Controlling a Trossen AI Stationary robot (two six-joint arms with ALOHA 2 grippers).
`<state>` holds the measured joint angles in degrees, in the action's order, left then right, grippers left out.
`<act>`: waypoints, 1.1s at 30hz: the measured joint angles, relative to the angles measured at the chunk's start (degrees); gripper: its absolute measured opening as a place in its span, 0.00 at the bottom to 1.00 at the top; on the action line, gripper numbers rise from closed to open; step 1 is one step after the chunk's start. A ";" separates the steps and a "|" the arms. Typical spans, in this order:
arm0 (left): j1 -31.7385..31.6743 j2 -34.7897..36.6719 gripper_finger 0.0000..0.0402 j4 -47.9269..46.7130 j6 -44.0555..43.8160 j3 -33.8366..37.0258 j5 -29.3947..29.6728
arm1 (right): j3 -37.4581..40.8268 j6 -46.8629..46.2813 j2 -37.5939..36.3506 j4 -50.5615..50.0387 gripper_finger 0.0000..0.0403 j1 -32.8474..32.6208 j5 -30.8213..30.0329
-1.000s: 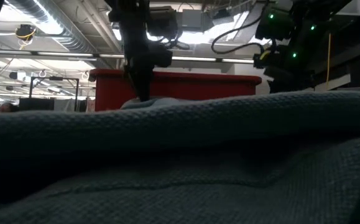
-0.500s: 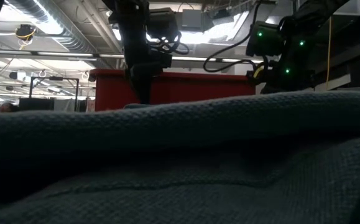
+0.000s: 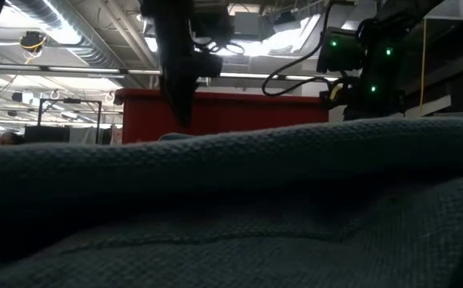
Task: Fold laundry
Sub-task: Fold the light blue pants
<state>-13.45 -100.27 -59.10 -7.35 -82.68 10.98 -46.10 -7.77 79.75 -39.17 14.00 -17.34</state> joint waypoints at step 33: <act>15.91 0.00 0.30 6.34 -13.09 17.76 12.46 | -10.36 11.28 -0.04 -9.90 0.40 -10.69 29.34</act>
<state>2.46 -100.27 -52.76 -20.45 -64.92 23.44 -56.47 3.52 79.70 -49.08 3.31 12.00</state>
